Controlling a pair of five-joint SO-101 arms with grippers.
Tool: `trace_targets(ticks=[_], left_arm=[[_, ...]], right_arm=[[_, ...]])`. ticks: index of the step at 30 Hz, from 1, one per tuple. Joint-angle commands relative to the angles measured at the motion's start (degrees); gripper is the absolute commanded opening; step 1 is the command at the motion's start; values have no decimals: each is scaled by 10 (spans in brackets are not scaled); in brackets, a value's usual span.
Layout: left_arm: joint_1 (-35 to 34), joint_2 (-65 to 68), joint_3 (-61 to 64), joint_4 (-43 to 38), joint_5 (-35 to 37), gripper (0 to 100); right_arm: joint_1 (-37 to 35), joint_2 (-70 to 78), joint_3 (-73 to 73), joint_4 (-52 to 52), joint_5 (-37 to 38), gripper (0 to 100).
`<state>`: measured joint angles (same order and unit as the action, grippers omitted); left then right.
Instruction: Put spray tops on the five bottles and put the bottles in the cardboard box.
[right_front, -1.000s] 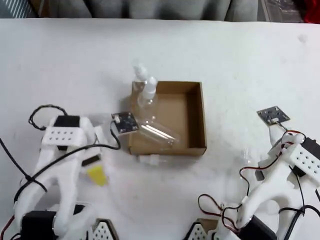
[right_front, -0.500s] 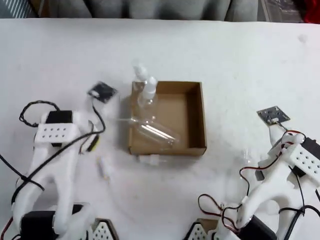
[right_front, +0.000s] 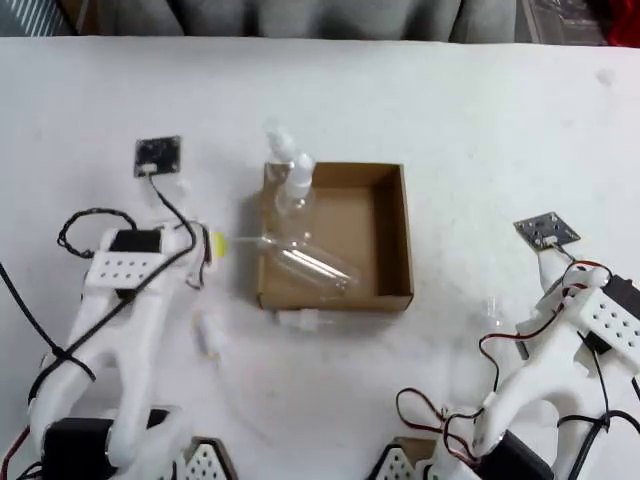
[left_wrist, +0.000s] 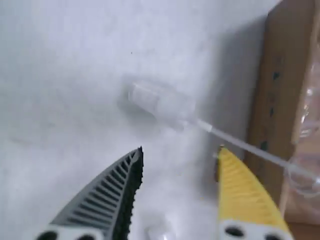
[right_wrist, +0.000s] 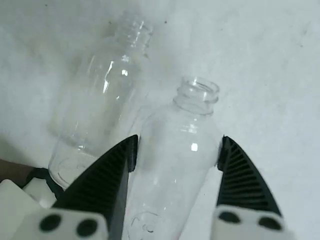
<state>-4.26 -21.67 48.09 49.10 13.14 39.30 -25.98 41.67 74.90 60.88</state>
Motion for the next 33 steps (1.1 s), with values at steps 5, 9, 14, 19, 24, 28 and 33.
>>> trace_targets(ticks=[5, 9, 14, 19, 24, 28, 33], left_arm=[[22, -1, -18, -36, 195, 496], [22, -1, -29, -33, 240, 448], [21, -1, -27, -27, 250, 410], [19, 24, -44, -7, 274, 411], [19, 110, -109, 35, 291, 411], [18, 133, -130, 38, 310, 409], [16, 136, -140, 39, 316, 408]], right_arm=[[-8, -18, -7, 2, 5, 169], [-8, -18, -7, 2, 6, 169], [-8, -18, -7, 2, 6, 169], [-8, -18, -7, 2, 6, 169], [-8, -18, -5, 2, 6, 169], [-8, -18, 7, -7, 6, 169], [-8, -18, 21, -35, 6, 169]])
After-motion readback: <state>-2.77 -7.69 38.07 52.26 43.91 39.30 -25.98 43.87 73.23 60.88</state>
